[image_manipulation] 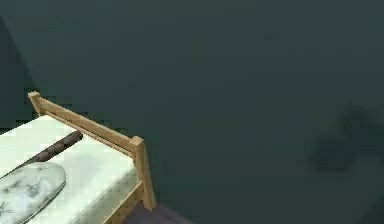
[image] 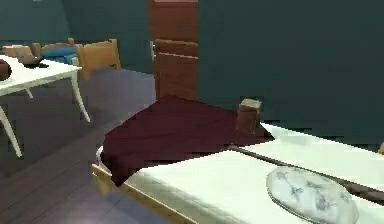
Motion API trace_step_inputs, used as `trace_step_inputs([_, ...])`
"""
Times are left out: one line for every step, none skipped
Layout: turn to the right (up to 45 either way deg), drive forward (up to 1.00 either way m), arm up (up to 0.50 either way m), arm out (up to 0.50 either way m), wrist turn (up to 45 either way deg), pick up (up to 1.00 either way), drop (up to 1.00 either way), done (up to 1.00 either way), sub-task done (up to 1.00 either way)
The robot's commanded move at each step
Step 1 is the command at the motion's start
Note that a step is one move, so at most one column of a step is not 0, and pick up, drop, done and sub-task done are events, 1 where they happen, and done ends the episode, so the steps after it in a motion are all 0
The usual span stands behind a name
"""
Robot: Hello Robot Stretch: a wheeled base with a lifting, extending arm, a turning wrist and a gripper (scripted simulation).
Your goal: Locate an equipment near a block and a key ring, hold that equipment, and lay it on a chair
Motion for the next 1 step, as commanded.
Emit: trace_step_inputs([-45.0, 0.0, 0.0, 0.0, 0.0, 0.0, 0.0, 0.0, 0.0])
